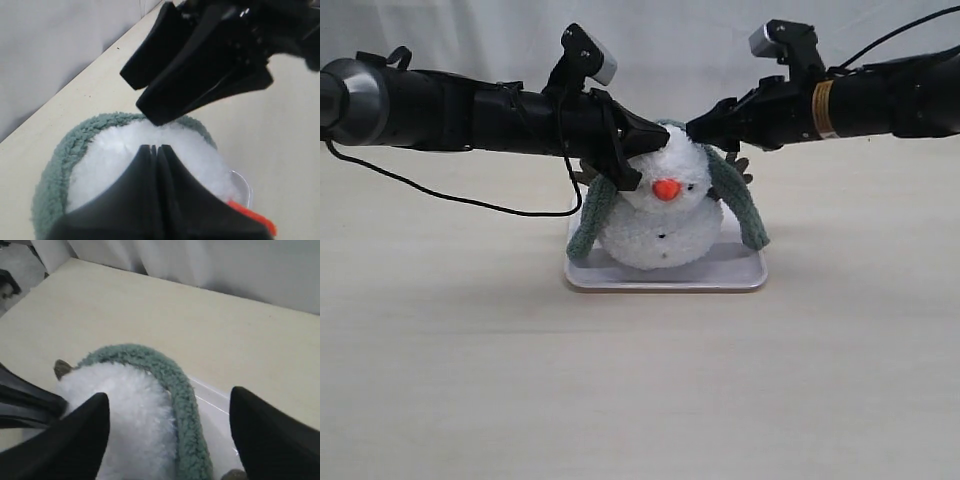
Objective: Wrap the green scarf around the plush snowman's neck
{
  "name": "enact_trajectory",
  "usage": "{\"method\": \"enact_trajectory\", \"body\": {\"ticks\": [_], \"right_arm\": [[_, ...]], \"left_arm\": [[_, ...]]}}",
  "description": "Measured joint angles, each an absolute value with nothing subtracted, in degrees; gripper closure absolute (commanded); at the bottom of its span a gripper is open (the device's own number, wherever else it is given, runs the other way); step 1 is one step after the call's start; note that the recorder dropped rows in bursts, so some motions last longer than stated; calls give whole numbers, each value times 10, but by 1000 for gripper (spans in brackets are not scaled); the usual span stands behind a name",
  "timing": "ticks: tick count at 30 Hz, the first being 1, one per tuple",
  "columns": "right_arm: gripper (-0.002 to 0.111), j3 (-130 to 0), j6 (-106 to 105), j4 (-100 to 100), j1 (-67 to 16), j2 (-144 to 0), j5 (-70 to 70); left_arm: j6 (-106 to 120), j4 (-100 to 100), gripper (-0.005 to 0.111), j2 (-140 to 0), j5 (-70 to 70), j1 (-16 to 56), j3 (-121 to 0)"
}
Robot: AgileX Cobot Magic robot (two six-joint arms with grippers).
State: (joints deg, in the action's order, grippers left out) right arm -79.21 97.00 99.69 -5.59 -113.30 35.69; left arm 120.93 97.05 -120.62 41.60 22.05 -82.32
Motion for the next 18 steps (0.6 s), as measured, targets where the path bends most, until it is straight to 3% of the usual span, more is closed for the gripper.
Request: {"method": "enact_trajectory", "body": {"ticks": [5, 6, 11, 18], "right_arm": [[41, -792, 970, 998, -31, -1096, 405], [46, -788, 970, 998, -25, -1088, 416], [51, -666, 849, 997, 10, -1014, 454], [51, -593, 719, 1002, -53, -1048, 254]], "left_arm": [[1209, 970, 107, -1206, 416, 220, -823], [1209, 970, 107, -1206, 416, 220, -823], [1209, 970, 107, -1206, 416, 220, -823], [1209, 970, 107, -1206, 416, 220, -823]]}}
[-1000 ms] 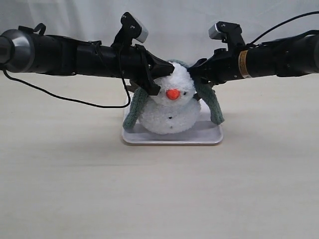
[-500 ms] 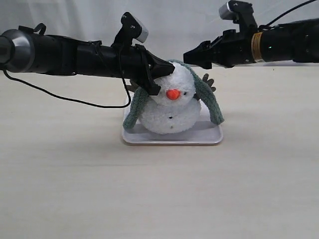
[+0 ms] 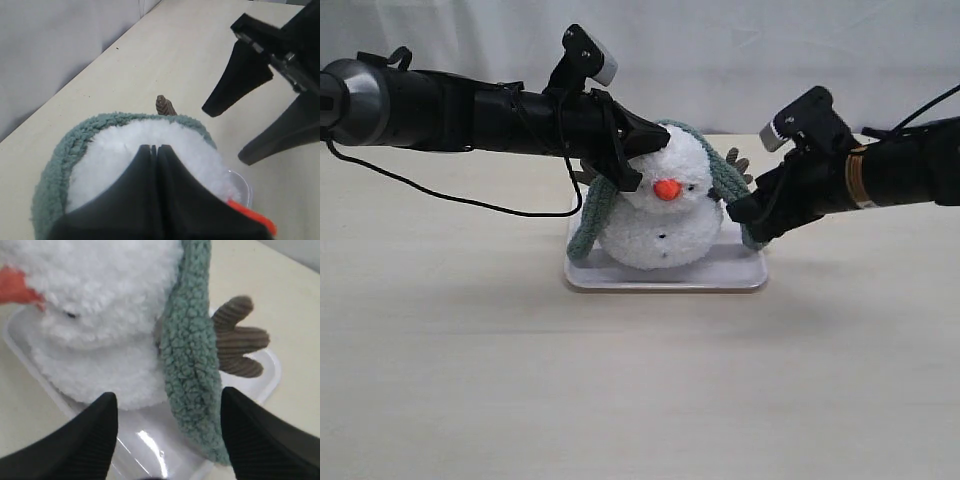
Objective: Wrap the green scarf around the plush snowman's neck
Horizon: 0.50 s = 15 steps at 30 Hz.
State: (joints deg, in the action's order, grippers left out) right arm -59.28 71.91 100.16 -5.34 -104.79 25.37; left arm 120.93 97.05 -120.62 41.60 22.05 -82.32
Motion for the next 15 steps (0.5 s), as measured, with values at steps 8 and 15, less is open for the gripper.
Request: {"method": "enact_trajectory", "body": {"ticks": [8, 15], "right_arm": [[57, -595, 637, 938, -55, -1110, 192], [99, -596, 553, 850, -55, -1136, 228]], "left_arm": [[1209, 970, 107, -1206, 416, 220, -823], [1209, 970, 107, -1206, 416, 220, -823]]}}
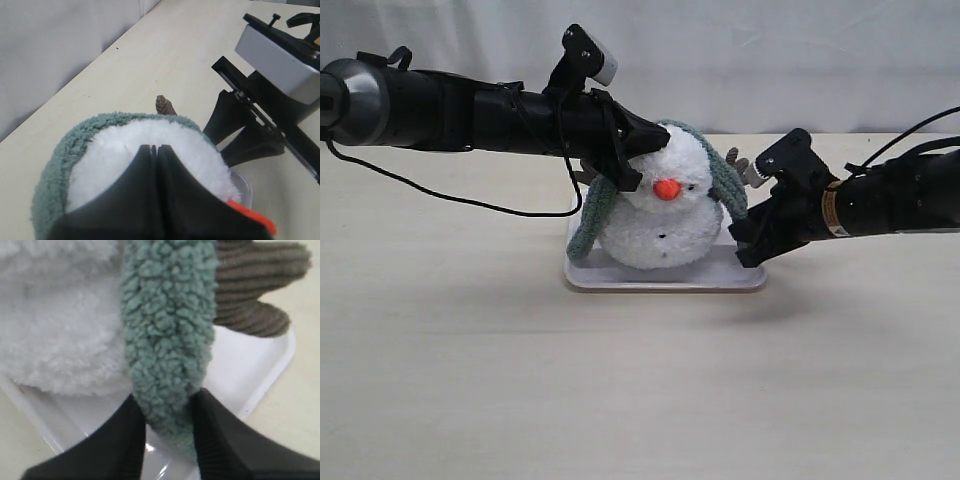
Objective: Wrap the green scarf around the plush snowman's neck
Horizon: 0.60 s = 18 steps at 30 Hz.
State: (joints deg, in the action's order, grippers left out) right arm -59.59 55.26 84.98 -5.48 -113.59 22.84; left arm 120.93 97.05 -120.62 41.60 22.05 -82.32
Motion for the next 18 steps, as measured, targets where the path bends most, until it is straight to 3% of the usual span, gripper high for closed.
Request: {"method": "enact_trajectory", "body": {"ticks": [1, 18], "right_arm": [[104, -596, 551, 847, -55, -1136, 228], [104, -594, 735, 986, -55, -1084, 301]], "left_arm": [[1209, 970, 107, -1206, 416, 220, -823], [1209, 970, 107, -1206, 416, 220, -823]]}}
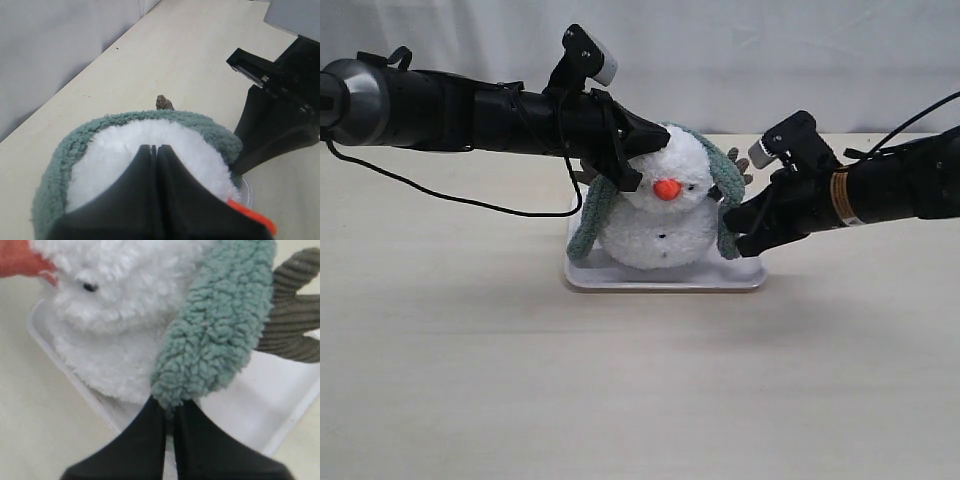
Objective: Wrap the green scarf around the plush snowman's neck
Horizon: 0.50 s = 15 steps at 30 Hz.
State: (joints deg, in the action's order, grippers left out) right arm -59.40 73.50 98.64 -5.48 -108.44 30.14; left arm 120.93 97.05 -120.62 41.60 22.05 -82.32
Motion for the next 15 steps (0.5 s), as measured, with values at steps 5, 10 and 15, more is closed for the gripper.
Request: {"method": "enact_trajectory", "body": {"ticks": [5, 10, 15], "right_arm": [[104, -594, 758, 993, -55, -1100, 314], [104, -593, 770, 997, -55, -1125, 318], [104, -590, 783, 997, -55, -1126, 338]], "left_arm": [[1209, 970, 107, -1206, 416, 220, -823], [1209, 970, 107, -1206, 416, 220, -823], [1209, 970, 107, -1206, 416, 220, -823]]}}
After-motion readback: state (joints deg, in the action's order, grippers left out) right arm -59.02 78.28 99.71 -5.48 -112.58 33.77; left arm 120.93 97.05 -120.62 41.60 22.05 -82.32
